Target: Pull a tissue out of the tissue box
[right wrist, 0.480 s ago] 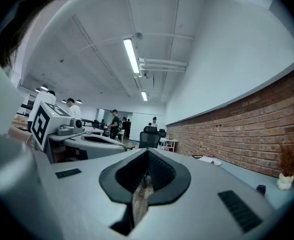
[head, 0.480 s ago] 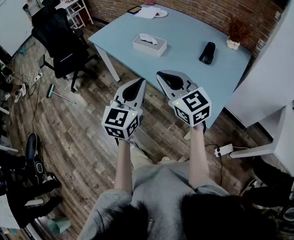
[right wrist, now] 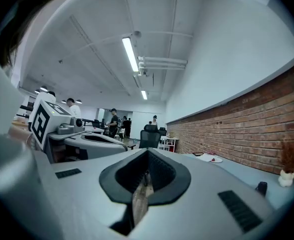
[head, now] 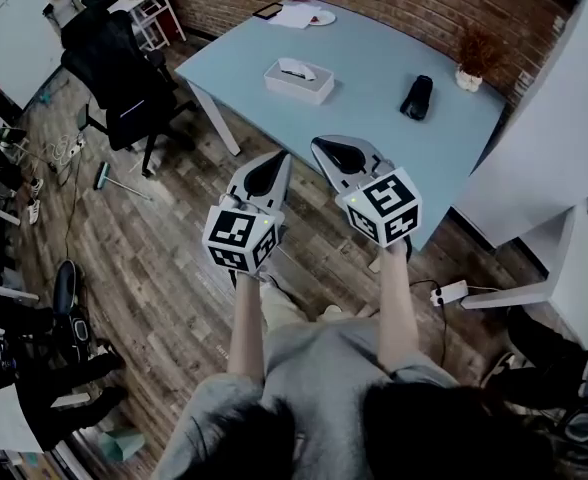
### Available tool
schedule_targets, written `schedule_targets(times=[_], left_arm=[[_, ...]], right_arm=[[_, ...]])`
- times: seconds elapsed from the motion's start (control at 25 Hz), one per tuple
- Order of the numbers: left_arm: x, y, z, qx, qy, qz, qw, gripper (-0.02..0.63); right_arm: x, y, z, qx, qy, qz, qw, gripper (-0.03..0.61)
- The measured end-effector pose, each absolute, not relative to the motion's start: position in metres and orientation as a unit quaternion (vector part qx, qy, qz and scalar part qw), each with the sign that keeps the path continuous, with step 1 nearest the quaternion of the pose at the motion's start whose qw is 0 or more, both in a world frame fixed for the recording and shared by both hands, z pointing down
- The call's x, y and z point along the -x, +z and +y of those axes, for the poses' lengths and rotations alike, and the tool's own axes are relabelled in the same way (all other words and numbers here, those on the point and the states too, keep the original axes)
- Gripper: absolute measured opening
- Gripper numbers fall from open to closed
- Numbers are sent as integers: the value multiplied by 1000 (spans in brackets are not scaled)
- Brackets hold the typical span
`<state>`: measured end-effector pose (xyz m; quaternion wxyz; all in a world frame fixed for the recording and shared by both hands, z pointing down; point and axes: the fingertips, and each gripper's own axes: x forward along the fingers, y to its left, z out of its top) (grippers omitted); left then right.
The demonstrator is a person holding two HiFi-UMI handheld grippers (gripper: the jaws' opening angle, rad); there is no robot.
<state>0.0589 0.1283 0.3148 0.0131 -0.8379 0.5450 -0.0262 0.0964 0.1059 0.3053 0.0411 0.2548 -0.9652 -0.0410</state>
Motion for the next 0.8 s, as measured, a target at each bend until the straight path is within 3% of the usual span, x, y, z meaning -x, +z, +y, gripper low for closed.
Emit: schedule_targets(times=[0.28,0.8], left_arm=[[-50,326,126,835,-39,548,-8,3],[-4,341,52,852,-22,522,-39,3]], right_arm=[[-93,312,95,-260,-1,-965,26,-2],[-65,330,24,-305,8,-950,61,-2]])
